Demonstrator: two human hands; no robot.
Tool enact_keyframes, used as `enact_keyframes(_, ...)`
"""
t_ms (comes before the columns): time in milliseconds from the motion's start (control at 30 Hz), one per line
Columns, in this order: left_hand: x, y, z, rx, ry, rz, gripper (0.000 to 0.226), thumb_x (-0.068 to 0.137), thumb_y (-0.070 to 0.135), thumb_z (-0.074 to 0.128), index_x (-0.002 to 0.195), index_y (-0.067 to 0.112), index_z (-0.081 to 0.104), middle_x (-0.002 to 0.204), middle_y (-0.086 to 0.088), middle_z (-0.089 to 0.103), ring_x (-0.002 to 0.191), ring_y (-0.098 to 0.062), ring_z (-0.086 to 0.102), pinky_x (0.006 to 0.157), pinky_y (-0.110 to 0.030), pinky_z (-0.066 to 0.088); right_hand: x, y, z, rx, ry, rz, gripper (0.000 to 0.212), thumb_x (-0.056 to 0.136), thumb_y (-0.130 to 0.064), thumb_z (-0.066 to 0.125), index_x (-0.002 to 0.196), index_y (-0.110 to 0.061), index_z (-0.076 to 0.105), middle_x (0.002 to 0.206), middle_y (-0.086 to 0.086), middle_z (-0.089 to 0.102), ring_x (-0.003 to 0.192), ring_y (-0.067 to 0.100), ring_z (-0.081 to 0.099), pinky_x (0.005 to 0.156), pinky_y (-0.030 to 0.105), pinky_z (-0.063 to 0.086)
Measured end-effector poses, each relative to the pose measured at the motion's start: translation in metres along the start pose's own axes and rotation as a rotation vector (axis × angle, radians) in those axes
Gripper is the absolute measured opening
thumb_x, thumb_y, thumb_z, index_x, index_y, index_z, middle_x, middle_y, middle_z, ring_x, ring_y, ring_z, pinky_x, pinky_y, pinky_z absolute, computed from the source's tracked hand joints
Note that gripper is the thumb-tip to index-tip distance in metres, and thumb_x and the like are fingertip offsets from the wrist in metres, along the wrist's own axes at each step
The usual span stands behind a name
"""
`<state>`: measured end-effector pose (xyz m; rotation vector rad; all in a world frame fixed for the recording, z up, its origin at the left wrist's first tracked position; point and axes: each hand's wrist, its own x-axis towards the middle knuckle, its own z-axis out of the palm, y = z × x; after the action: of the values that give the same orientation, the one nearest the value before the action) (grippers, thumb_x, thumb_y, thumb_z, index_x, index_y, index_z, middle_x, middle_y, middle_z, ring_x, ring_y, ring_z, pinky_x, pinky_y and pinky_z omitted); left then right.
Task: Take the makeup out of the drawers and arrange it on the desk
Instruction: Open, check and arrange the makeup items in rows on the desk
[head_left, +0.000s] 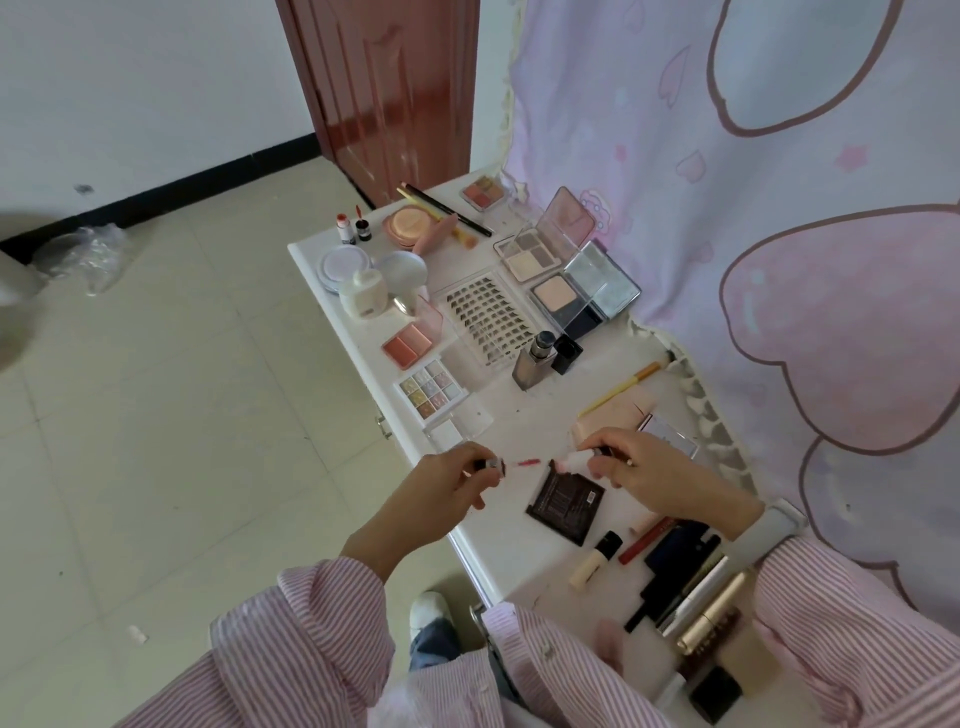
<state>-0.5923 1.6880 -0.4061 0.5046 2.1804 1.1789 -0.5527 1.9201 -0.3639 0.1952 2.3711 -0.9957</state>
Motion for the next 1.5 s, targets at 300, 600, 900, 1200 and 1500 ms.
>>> enact_keyframes(300,0.016,0.004,0.019,-0.84,0.451,-0.258,0.019,0.095,0.026,0.046,0.106,0.015,0.057,0.102,0.002,0.065,0.088,-0.016,0.062,0.077,-0.029,0.051,0.022,0.026,0.017,0.83,0.315,0.21,0.023,0.098,-0.021,0.04,0.101,-0.006,0.057,0.064,0.002,0.042,0.057,0.011,0.036,0.055,0.023,0.032)
enact_keyframes(600,0.054,0.022,0.057,-0.42,0.598,-0.209,0.012,0.086,0.023,0.063,0.087,0.034,0.059,0.094,0.011,0.065,0.082,-0.004,0.055,0.072,-0.013,0.041,0.062,0.034,0.038,0.381,0.457,0.092,0.012,0.092,-0.025,0.051,0.099,-0.017,0.055,0.089,-0.002,0.059,0.079,0.011,0.055,0.07,0.021,0.042)
enact_keyframes(900,0.093,-0.007,0.053,0.419,0.839,-0.124,0.019,0.073,0.037,0.067,0.086,0.024,0.073,0.086,0.0,0.065,0.087,-0.029,0.056,0.078,-0.042,0.035,0.102,0.035,0.049,-0.088,0.582,-0.123,0.019,0.088,-0.019,0.057,0.098,-0.006,0.066,0.09,0.012,0.066,0.084,0.028,0.053,0.074,0.034,0.039)
enact_keyframes(1200,0.103,-0.01,0.039,0.525,0.715,-0.1,0.015,0.08,0.033,0.067,0.09,0.022,0.072,0.087,0.003,0.072,0.093,-0.025,0.053,0.078,-0.034,0.019,0.114,0.028,0.062,-0.15,0.667,-0.176,0.015,0.079,-0.021,0.061,0.081,-0.008,0.069,0.077,0.01,0.07,0.066,0.033,0.059,0.058,0.04,0.05)
enact_keyframes(1500,0.103,-0.016,0.036,0.625,0.647,-0.146,0.019,0.08,0.036,0.067,0.092,0.023,0.074,0.096,-0.005,0.065,0.096,-0.028,0.049,0.08,-0.038,0.023,0.116,0.026,0.062,-0.137,0.653,-0.15,0.013,0.083,-0.018,0.062,0.086,-0.007,0.067,0.083,0.013,0.07,0.074,0.034,0.057,0.065,0.044,0.048)
